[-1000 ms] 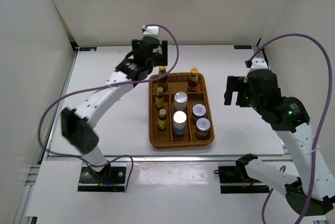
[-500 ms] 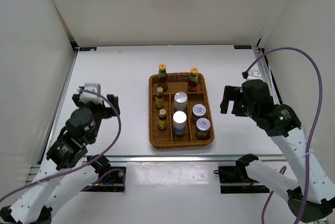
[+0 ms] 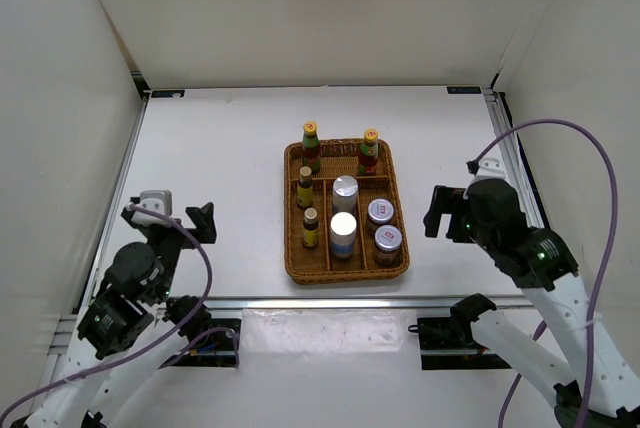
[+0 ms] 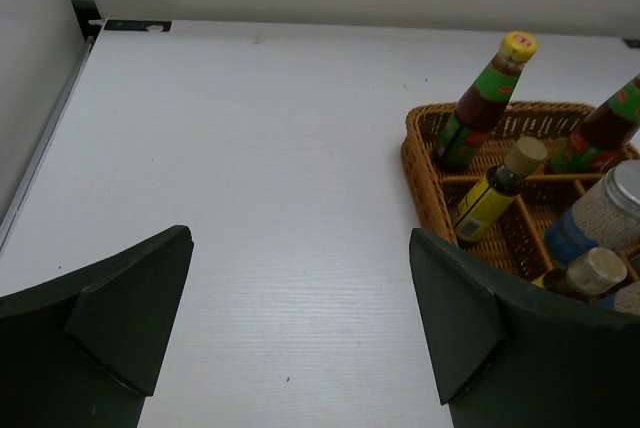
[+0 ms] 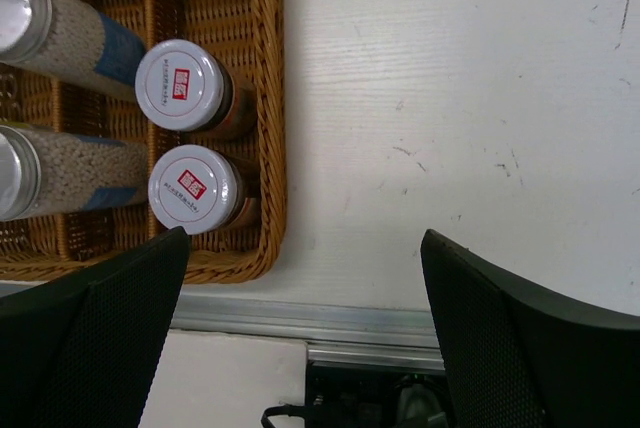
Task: Organize the condiment bottles
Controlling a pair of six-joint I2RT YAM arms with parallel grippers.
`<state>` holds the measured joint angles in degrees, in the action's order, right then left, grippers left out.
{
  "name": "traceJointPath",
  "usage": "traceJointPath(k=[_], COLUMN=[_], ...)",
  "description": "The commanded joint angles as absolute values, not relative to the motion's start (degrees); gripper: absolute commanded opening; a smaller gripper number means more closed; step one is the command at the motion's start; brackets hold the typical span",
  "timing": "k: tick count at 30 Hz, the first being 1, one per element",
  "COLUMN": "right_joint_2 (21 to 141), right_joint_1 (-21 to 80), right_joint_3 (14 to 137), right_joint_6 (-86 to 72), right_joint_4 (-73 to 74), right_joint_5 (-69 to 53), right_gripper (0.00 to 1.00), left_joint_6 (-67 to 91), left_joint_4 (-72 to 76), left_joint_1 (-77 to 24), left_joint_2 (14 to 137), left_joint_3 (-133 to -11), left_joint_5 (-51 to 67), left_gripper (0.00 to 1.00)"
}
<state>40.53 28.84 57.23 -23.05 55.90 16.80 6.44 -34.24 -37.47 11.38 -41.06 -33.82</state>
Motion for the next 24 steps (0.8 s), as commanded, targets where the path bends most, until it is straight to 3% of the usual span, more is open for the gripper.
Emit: traceJointPath(k=[1,24], right_joint_2=[38.06,42.28], right_joint_1=[28.48,28.48], right_joint_3=[57.74,56.6], right_joint_6=[-22.24,-26.19], right_joint_4=[54.58,56.16], right_joint_5=[18.72,25.31], right_gripper=[1.0,1.0], left_joint_6=[5.63,2.29], left_joint_4=[-33.84,-31.55], left_joint_1=[-37.53,-37.53], left_joint_2=[15.99,16.79], left_joint_3=[-40.52,-38.94], left_joint_5=[-32.7,-29.44], left_gripper=[1.0,1.0])
